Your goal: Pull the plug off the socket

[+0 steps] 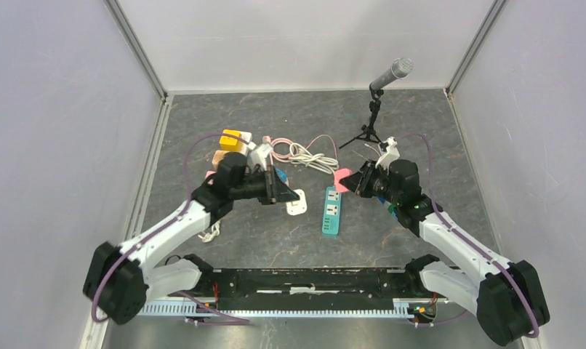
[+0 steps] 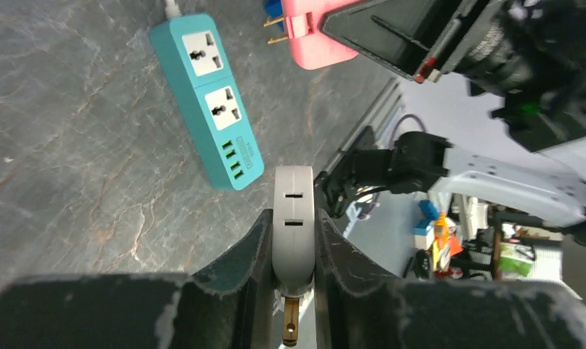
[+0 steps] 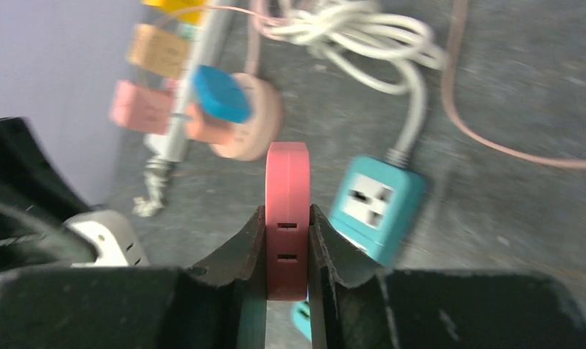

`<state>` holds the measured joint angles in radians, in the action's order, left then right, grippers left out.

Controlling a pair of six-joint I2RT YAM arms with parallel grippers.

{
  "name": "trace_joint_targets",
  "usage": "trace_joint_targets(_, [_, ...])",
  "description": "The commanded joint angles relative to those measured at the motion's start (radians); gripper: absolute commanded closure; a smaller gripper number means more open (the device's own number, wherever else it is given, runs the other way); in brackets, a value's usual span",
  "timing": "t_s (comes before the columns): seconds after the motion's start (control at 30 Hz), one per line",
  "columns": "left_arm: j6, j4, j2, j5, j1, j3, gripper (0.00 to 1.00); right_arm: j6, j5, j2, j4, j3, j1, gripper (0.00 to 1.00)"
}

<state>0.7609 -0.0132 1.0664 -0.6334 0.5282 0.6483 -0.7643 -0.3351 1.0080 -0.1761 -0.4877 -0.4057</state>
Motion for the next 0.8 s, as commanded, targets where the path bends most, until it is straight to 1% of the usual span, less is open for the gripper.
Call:
trace_joint_targets(0.0, [-0.079,-0.05,0.191,0.202,0.164,0.124,0.98,0.166,0.288,-0.045,0.254,-0.044,-0.002,1.0])
trace_joint_targets(0.1, [-0.051,0.008,0.308,0.202,0.229,0.203,0.98,0.215,0.446,-0.067,0.336,-0.047,-0.002,1.0])
trace_joint_targets(0.13, [-0.038,0.053,0.354,0.197,0.254,0.227,0.98,0.228,0.479,-0.075,0.349,-0.045,-0.002,1.0])
trace_joint_targets(0.23, [0.009,0.127,0.5,0.147,0.313,0.318,0.98,0.276,0.549,-0.074,0.356,-0.04,0.005,1.0])
trace_joint_targets(0.3, [0.04,0.148,0.597,0.115,0.343,0.376,0.98,0.307,0.573,-0.042,0.359,-0.071,0.026,1.0])
trace_joint_targets(0.4, [0.081,0.164,0.71,0.096,0.374,0.444,0.98,0.324,0.513,0.007,0.325,-0.114,0.062,1.0])
trace_joint_targets(0.57, [0.119,0.188,0.817,0.119,0.407,0.514,0.97,0.298,0.408,0.071,0.24,-0.114,0.102,1.0])
trace_joint_targets(0.63, [0.133,0.188,0.857,0.123,0.411,0.538,0.96,0.297,0.343,0.1,0.195,-0.097,0.122,1.0])
trace_joint_targets(0.67, [0.135,0.188,0.875,0.121,0.418,0.551,0.95,0.3,0.285,0.113,0.162,-0.084,0.137,0.98])
trace_joint_targets(0.77, [0.124,0.158,0.925,0.13,0.436,0.581,0.9,0.29,0.202,0.158,0.103,-0.062,0.166,0.94])
